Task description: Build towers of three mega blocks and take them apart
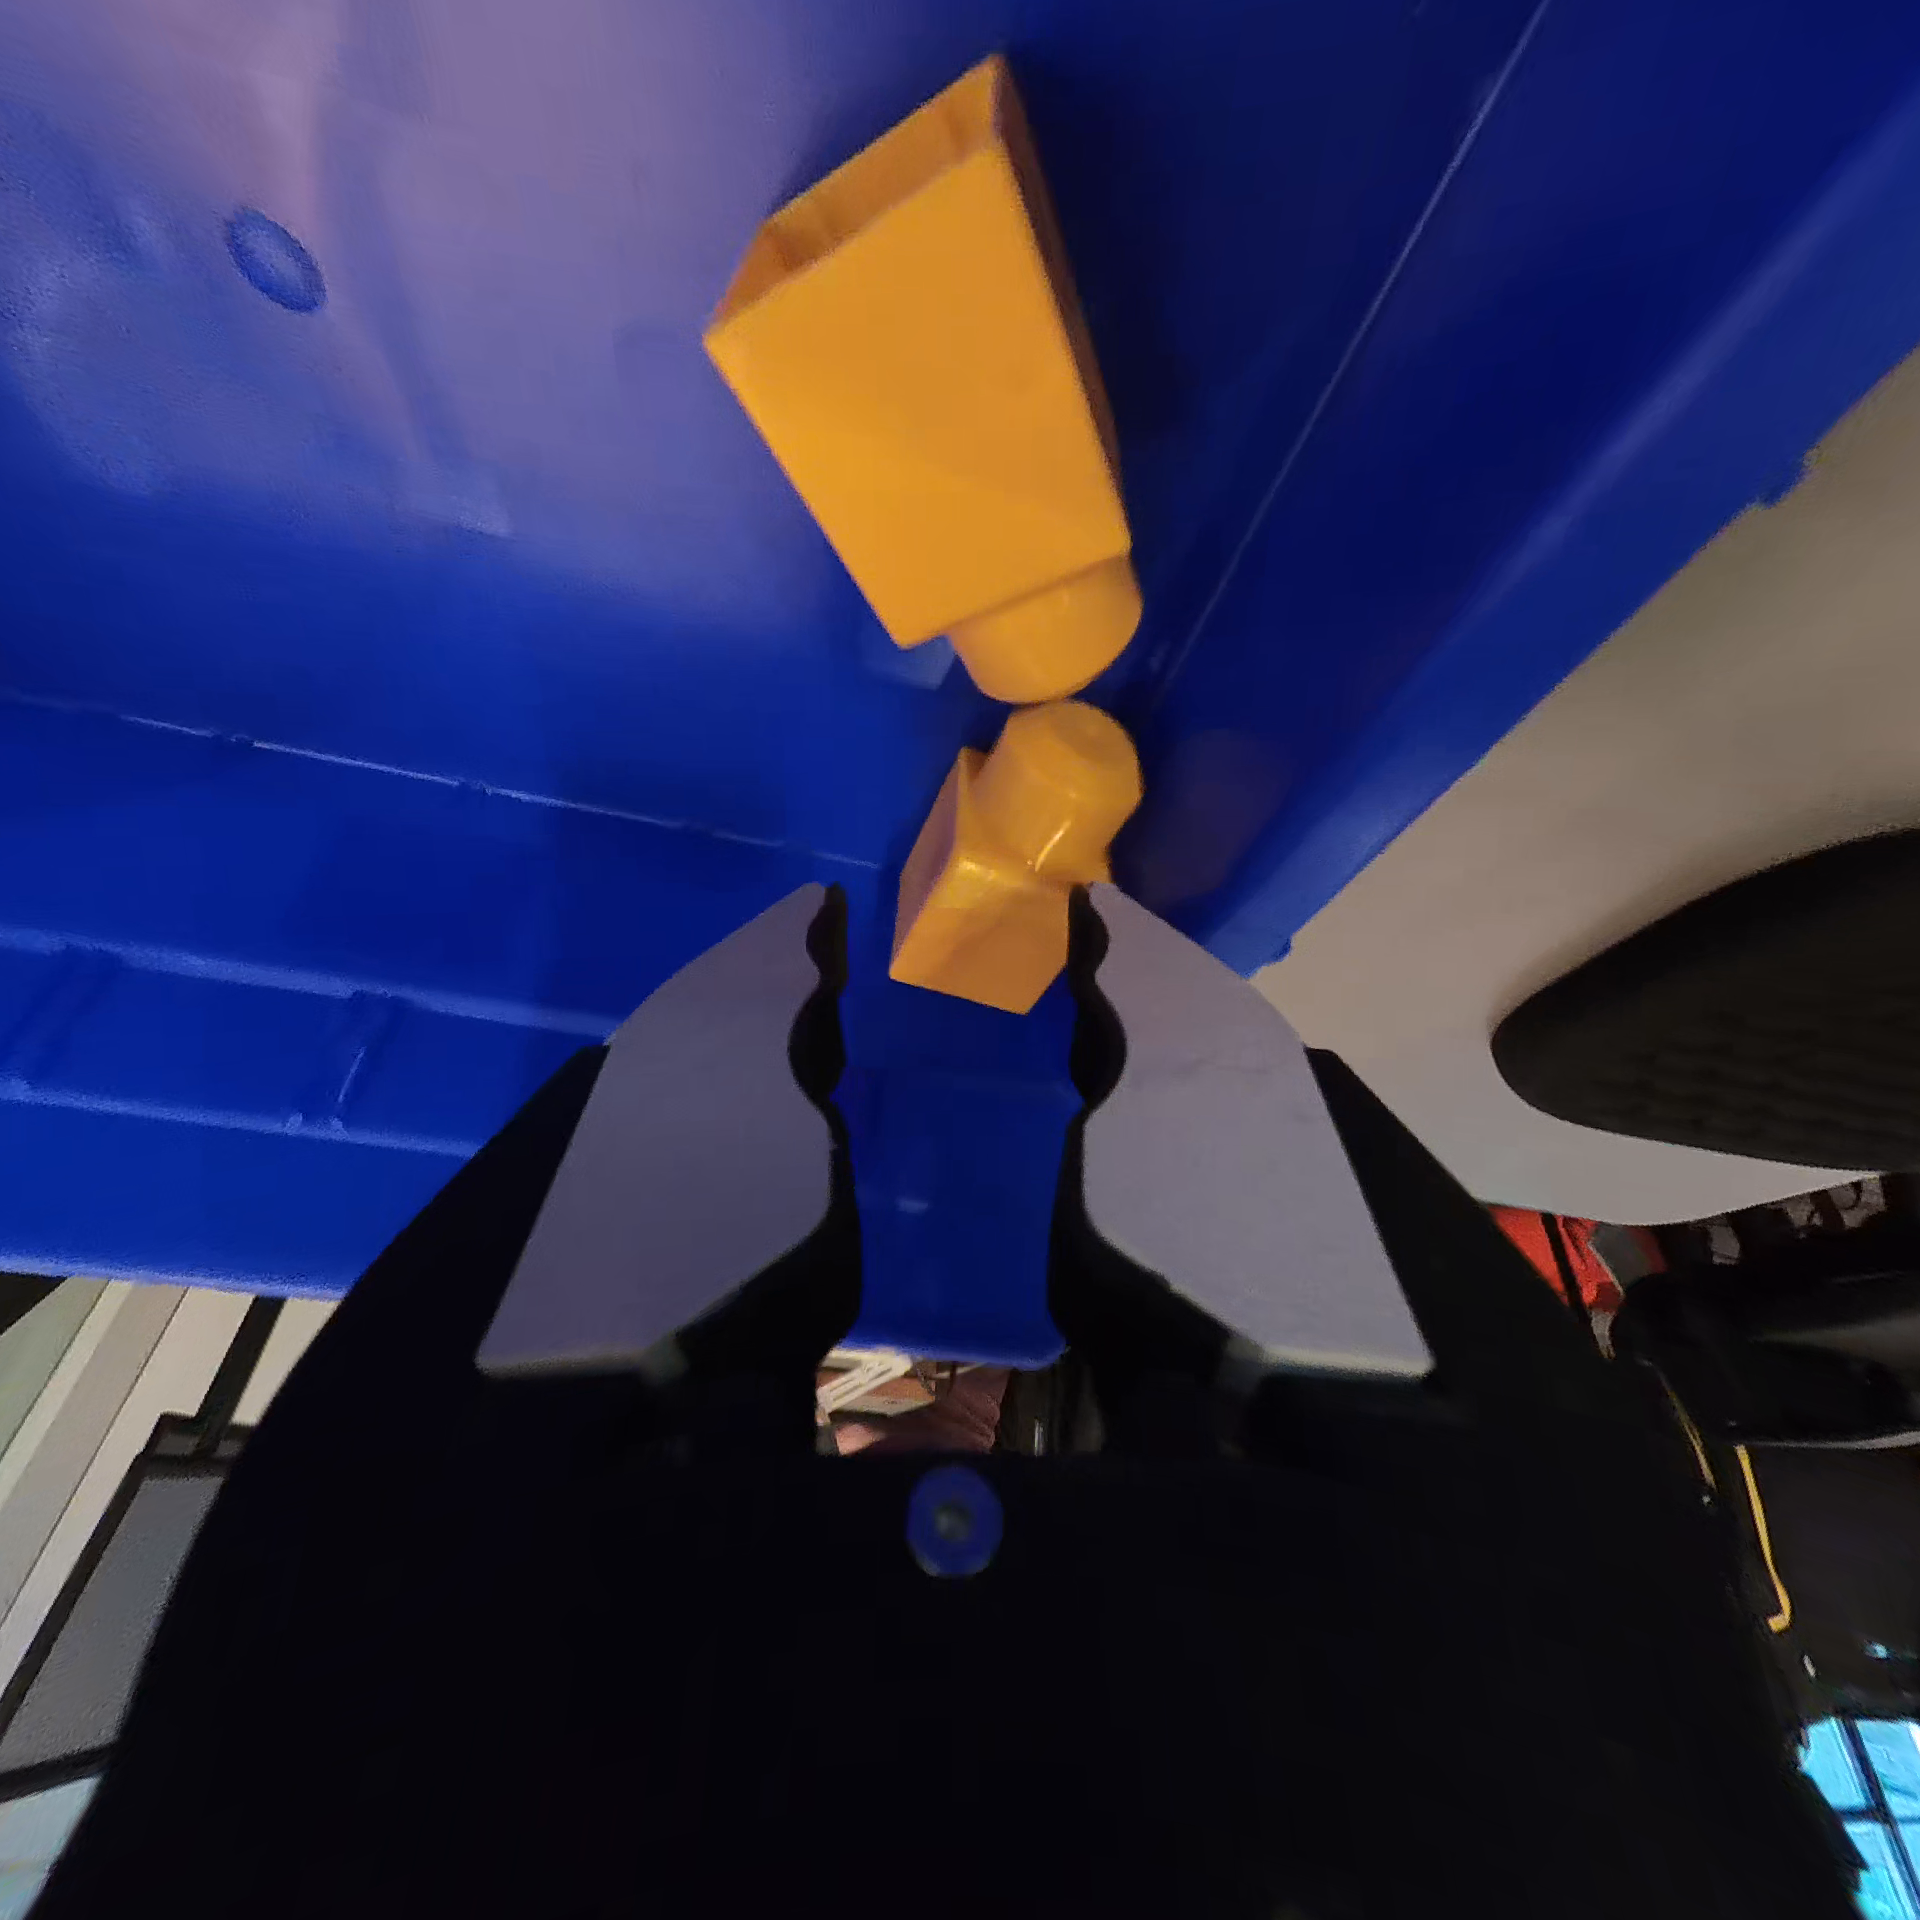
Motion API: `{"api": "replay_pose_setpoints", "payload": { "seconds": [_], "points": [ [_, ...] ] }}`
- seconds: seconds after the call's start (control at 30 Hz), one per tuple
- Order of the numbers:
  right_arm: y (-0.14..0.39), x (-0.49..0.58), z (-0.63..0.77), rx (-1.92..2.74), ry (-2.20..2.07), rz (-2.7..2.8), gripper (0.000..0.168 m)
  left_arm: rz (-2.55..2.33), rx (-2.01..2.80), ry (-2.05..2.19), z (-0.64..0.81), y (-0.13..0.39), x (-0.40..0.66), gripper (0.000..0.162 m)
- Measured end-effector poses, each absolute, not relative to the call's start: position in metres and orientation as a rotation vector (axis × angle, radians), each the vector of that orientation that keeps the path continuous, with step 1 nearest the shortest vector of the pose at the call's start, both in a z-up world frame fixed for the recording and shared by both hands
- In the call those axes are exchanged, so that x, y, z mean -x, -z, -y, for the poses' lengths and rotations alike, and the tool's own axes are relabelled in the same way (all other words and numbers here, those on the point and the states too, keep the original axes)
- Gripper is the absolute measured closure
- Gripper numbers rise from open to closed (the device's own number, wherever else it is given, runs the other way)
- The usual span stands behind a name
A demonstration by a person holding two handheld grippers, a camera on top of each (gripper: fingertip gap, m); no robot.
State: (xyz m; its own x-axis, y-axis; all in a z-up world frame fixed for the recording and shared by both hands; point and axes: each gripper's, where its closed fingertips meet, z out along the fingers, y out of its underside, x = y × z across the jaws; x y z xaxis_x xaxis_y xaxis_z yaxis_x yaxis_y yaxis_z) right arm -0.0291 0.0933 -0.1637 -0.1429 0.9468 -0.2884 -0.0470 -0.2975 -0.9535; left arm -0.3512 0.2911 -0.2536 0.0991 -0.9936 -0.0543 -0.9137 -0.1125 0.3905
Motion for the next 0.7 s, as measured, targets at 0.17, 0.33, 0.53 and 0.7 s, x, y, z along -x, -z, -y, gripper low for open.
{"api": "replay_pose_setpoints", "payload": {
  "seconds": [0.17, 0.33, 0.53, 0.7],
  "points": [
    [0.164, 0.028, -0.094, 1.304, -1.556, 1.101, 0.131, 1.951, -2.076, 0.358, -0.286, 0.258, 0.349, 0.131],
    [0.163, 0.027, -0.095, 1.305, -1.561, 1.094, 0.131, 1.933, -2.058, 0.319, -0.284, 0.262, 0.348, 0.127],
    [0.163, 0.027, -0.095, 1.305, -1.558, 1.094, 0.131, 1.839, -2.309, 0.363, -0.311, 0.260, 0.341, 0.137],
    [0.163, 0.027, -0.096, 1.305, -1.560, 1.092, 0.131, 1.733, -2.408, 0.378, -0.316, 0.260, 0.351, 0.110]
  ]
}}
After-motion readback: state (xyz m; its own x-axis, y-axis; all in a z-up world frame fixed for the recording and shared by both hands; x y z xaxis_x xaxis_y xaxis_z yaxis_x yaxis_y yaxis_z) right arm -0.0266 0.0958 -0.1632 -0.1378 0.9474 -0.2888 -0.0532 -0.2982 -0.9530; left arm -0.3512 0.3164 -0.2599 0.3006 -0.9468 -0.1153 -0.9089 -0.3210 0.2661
